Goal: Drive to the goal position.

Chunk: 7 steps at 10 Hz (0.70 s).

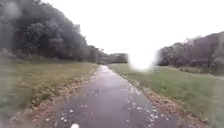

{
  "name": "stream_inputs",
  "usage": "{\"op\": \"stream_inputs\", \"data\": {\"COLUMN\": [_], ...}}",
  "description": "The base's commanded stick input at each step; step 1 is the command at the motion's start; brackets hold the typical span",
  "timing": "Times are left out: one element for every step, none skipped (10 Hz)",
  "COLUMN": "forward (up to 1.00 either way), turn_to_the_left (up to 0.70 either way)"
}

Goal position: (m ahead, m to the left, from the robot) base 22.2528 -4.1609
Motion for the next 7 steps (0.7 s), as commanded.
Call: {"op": "stream_inputs", "data": {"forward": [0.50, 0.50, 0.50, 0.50, 0.50, 0.50, 0.50], "turn_to_the_left": [0.00, 0.00, 0.00, 0.00, 0.00, 0.00, 0.00]}}
